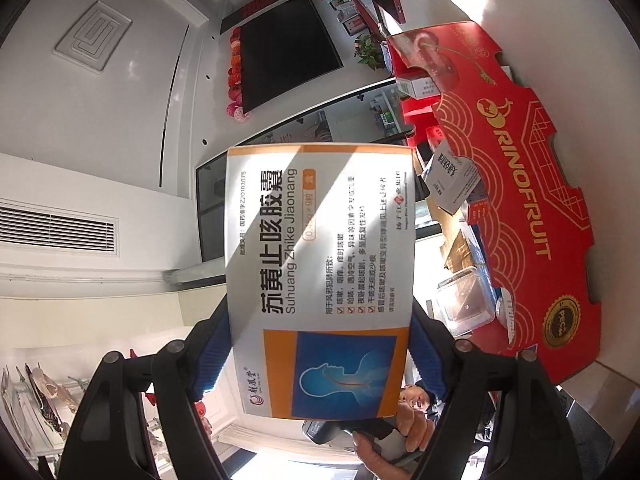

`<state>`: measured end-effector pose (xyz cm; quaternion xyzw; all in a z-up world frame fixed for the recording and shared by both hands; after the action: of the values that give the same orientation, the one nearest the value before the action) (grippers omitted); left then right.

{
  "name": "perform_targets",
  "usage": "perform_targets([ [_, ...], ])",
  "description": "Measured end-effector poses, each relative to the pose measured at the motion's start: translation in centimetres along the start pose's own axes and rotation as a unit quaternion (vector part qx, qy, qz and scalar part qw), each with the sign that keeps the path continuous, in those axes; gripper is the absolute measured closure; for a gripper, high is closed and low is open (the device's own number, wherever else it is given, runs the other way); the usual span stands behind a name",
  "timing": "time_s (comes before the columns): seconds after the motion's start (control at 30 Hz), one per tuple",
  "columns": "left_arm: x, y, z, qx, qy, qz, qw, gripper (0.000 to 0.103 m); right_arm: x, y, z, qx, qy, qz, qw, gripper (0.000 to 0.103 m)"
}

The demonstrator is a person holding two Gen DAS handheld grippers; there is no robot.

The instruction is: Organize objects

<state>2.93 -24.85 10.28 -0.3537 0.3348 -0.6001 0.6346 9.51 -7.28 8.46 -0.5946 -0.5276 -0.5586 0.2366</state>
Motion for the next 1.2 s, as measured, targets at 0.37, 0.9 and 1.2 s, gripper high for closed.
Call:
perform_targets([
  [0.37, 1.4, 0.5, -3.3, 0.020, -0.033, -0.010, 0.9992, 0.036, -1.1, -1.5, -10.1, 0.077, 0.182, 0.144, 0.970, 0.024],
  [0.9, 0.2, -1.0, -1.5, -0.008, -0.012, 0.010, 0.9998, 0.022, 2.9, -11.7, 7.0, -0.131, 0.583, 0.519, 0.611, 0.000],
  [1.2, -7.9, -1.2, 1.1, 0.108, 0.382, 0.250, 0.8829, 0.015, 1.4, -18.9, 19.9, -0.190, 0.641, 0.521, 0.530, 0.000],
])
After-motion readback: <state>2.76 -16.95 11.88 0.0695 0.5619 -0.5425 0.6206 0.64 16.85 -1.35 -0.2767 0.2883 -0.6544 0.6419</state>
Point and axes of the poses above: each gripper's, at about its wrist camera, not at the fingertips, and z roughly against the way its jaws point, x to its left, y to its underside, the point moved 8 cm from there along -z, roughly the way its jaws point, and after that the axes turned 12 degrees about -x, right-handed, at the moved point
